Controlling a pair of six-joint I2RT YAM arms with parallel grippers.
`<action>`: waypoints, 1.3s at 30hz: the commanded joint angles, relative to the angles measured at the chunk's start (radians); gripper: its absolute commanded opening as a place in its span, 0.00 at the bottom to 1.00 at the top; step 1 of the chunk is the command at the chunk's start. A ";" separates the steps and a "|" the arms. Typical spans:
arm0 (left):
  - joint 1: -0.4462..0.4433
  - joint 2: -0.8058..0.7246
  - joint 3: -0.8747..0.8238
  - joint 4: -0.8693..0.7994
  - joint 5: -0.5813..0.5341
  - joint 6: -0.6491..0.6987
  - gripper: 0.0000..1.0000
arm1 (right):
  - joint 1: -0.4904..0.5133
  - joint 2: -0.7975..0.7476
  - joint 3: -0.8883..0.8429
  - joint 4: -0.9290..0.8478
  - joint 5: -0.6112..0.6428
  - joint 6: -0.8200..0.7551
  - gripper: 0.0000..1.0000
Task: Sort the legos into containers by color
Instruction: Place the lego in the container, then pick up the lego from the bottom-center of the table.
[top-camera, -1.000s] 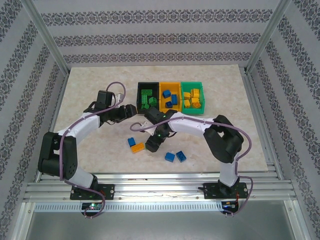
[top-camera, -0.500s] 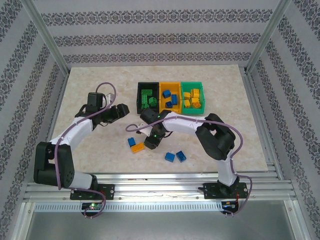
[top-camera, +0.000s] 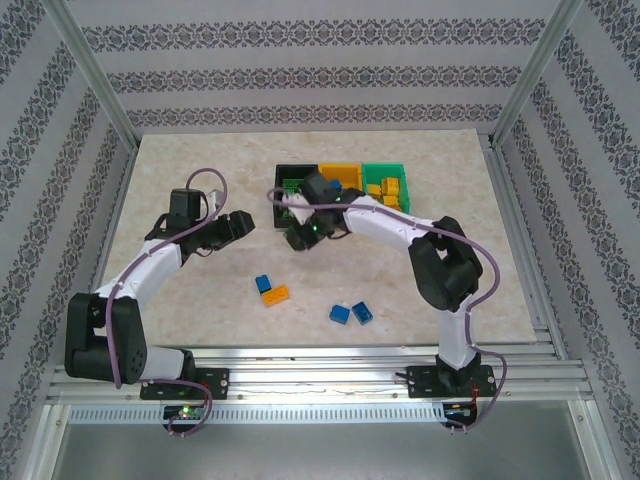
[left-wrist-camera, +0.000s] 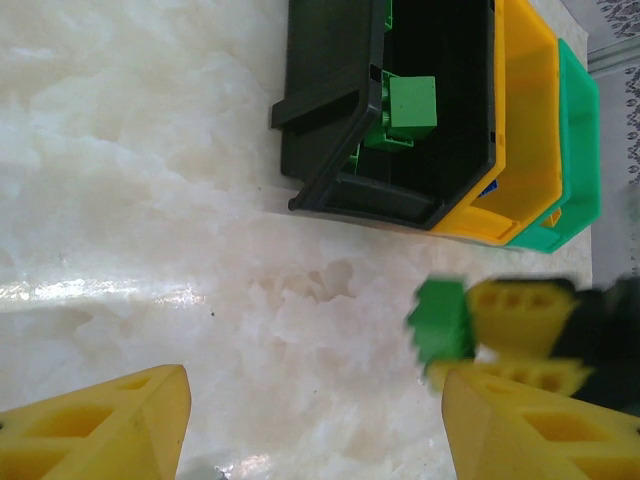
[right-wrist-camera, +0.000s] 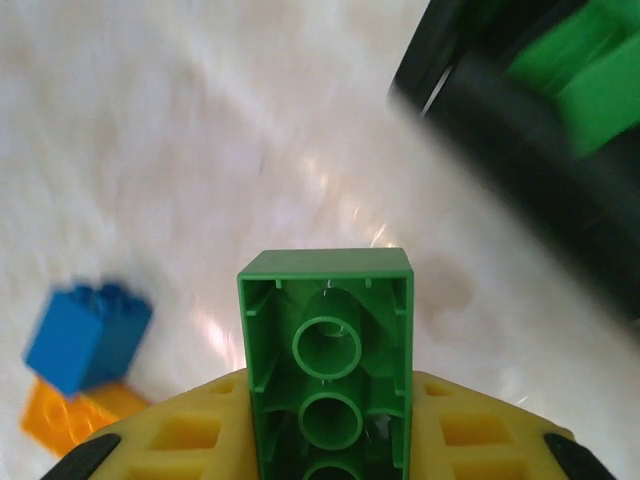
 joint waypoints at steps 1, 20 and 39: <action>0.015 -0.037 -0.019 -0.031 0.011 0.019 0.68 | -0.009 0.016 0.120 0.064 0.084 0.108 0.14; 0.035 -0.075 -0.052 -0.050 -0.001 0.035 0.68 | 0.007 -0.066 -0.011 0.121 0.093 0.111 0.57; 0.037 -0.046 -0.064 -0.001 0.010 0.021 0.67 | 0.248 -0.100 -0.235 0.022 0.039 0.060 0.90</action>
